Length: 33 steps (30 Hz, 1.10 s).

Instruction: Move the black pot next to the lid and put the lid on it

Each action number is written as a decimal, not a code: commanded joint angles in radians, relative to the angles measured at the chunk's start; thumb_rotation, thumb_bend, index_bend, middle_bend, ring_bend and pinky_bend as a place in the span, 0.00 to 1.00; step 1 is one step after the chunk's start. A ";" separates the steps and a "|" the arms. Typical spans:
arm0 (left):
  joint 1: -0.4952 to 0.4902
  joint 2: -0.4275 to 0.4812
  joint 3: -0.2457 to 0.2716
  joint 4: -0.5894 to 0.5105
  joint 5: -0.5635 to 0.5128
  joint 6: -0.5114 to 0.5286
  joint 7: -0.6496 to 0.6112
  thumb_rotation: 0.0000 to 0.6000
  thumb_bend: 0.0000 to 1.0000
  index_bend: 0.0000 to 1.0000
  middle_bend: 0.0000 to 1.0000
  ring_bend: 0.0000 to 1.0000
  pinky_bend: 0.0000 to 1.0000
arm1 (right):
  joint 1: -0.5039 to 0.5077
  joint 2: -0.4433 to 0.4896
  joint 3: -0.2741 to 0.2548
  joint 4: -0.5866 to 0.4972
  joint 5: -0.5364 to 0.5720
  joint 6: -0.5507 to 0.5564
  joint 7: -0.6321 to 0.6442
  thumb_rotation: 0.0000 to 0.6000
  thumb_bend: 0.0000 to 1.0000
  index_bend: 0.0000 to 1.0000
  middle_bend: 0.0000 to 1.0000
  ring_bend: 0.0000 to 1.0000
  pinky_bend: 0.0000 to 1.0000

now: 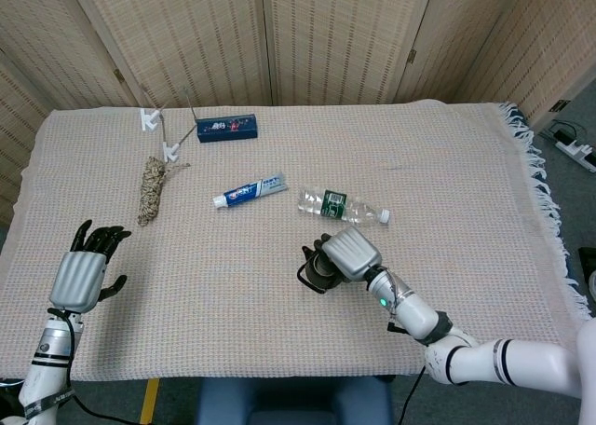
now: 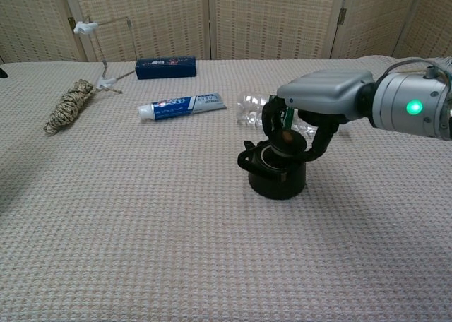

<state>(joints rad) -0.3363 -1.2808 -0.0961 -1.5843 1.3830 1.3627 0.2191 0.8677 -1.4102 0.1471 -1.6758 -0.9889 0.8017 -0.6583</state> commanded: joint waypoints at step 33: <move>0.014 0.001 -0.008 -0.008 0.011 -0.001 0.010 1.00 0.23 0.18 0.16 0.14 0.00 | -0.052 0.094 -0.090 -0.062 -0.180 0.031 0.247 1.00 0.33 0.20 0.30 0.81 0.77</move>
<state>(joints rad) -0.3227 -1.2802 -0.1038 -1.5925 1.3943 1.3621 0.2286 0.8144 -1.3135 0.0586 -1.7425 -1.1726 0.8357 -0.4099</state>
